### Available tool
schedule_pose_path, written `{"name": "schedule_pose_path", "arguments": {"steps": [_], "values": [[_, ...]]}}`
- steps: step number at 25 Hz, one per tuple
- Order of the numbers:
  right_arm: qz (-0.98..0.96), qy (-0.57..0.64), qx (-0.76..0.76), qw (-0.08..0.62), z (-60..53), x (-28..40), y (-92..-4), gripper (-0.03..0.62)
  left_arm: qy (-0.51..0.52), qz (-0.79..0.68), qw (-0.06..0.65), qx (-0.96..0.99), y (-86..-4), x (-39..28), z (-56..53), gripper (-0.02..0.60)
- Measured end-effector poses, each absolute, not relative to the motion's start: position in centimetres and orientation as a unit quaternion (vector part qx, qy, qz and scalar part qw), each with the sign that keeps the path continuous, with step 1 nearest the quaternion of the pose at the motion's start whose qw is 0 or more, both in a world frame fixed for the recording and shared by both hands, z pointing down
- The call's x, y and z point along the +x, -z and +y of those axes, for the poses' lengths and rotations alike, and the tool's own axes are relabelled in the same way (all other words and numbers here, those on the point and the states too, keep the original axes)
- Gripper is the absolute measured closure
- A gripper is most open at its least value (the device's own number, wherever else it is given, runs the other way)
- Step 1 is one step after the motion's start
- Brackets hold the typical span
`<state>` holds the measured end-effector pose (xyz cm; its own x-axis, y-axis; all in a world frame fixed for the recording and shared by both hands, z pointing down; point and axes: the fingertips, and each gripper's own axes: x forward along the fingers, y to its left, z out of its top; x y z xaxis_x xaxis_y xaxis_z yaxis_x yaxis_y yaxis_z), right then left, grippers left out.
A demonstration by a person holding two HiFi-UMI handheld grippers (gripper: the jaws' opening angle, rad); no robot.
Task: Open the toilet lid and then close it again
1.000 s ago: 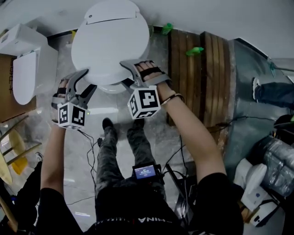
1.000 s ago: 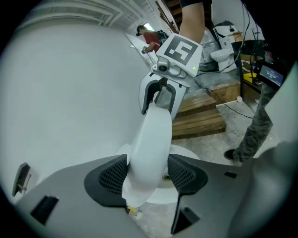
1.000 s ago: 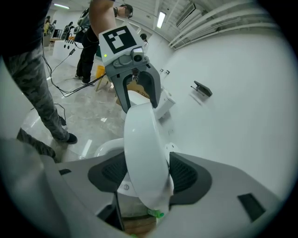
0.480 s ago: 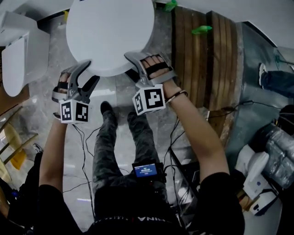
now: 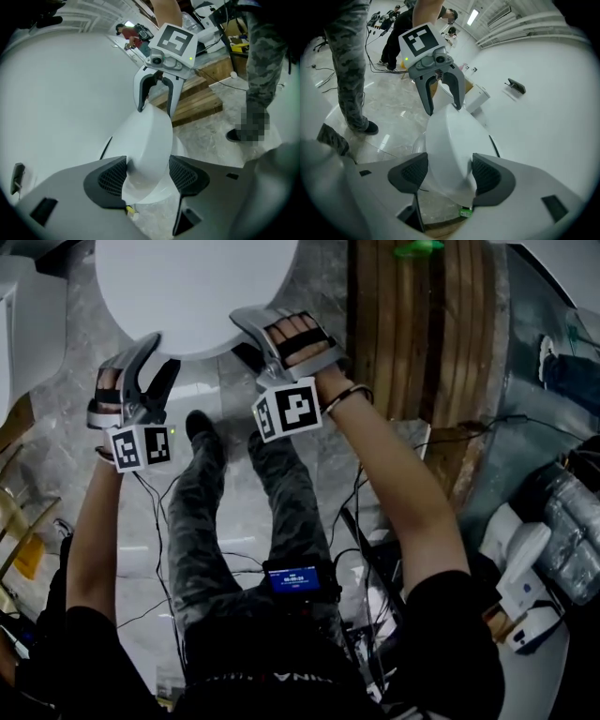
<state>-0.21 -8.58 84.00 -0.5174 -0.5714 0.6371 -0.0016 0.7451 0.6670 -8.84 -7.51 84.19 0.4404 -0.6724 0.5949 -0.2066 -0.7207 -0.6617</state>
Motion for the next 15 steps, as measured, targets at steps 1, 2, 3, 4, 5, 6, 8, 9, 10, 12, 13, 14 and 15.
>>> {"name": "schedule_pose_path", "arguments": {"steps": [1,2,3,4,5,6,8,9,10,12,13,14,15], "values": [[-0.813,0.313,0.175,0.459,-8.5,-0.1,-84.8,0.312,0.458,0.274,0.259,-0.805,-85.1,-8.7,-7.4,0.311],[-0.812,0.314,0.174,0.460,-8.5,0.0,-85.7,0.312,0.461,0.275,0.262,-0.802,-85.9,-8.6,-7.4,0.311],[-0.811,0.316,0.173,0.460,-8.4,0.1,-86.6,0.310,0.464,0.277,0.263,-0.799,-86.8,-8.5,-7.3,0.311],[-0.810,0.318,0.171,0.461,-8.3,0.2,-87.5,0.310,0.466,0.278,0.263,-0.798,-87.7,-8.5,-7.2,0.311],[-0.809,0.319,0.170,0.463,-8.2,0.2,-88.4,0.310,0.467,0.278,0.262,-0.798,-88.7,-8.5,-7.1,0.311],[-0.808,0.319,0.168,0.465,-8.2,0.2,-89.3,0.309,0.468,0.277,0.260,-0.798,-89.5,-8.4,-7.0,0.311],[-0.808,0.314,0.166,0.470,-8.0,0.3,-90.9,0.310,0.470,0.277,0.254,-0.799,-91.1,-8.3,-6.9,0.311],[-0.807,0.312,0.166,0.472,-8.0,0.4,-91.7,0.310,0.471,0.277,0.249,-0.799,-91.8,-8.3,-7.0,0.311],[-0.806,0.312,0.166,0.475,-8.0,0.4,-92.4,0.310,0.473,0.277,0.245,-0.800,-92.5,-8.2,-7.0,0.313],[-0.804,0.310,0.165,0.479,-8.1,0.5,-93.8,0.310,0.478,0.275,0.238,-0.799,-94.0,-8.2,-7.1,0.314],[-0.804,0.308,0.164,0.482,-8.2,0.5,-94.5,0.310,0.481,0.273,0.234,-0.799,-94.7,-8.2,-7.2,0.319],[-0.803,0.306,0.163,0.484,-8.3,0.5,-95.1,0.312,0.485,0.270,0.231,-0.799,-95.3,-8.2,-7.3,0.324],[-0.803,0.302,0.160,0.488,-8.3,0.5,-95.8,0.312,0.489,0.267,0.228,-0.798,-96.0,-8.1,-7.4,0.325]]}}
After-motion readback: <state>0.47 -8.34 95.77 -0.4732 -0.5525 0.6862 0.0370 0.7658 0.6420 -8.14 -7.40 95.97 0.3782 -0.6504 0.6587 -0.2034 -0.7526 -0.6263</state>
